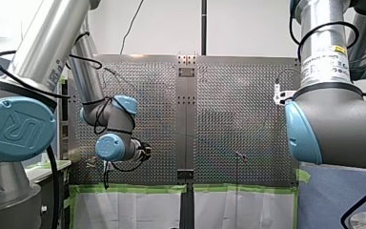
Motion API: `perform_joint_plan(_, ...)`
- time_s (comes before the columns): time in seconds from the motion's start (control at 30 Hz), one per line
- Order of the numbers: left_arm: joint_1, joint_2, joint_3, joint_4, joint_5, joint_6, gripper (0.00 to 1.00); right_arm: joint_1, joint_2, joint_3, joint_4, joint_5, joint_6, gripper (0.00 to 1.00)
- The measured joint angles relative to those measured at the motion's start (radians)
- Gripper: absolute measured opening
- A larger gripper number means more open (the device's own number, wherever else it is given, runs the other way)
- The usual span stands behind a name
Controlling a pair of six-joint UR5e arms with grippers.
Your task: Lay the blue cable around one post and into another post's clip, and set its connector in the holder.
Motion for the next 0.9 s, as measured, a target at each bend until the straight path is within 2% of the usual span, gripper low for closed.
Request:
perform_joint_plan(0.23,0.000,0.000,0.000,0.000,0.000,0.000,0.95,0.000,-0.001,-0.006,0.003,0.000,0.006,0.00)
perform_joint_plan(0.67,-0.001,0.000,0.000,0.000,0.000,0.002,0.95,0.000,-0.001,-0.008,-0.026,0.005,0.047,0.00)
perform_joint_plan(0.9,-0.001,0.000,0.000,0.000,0.000,0.003,0.95,0.000,0.001,-0.009,-0.037,0.010,0.061,0.00)
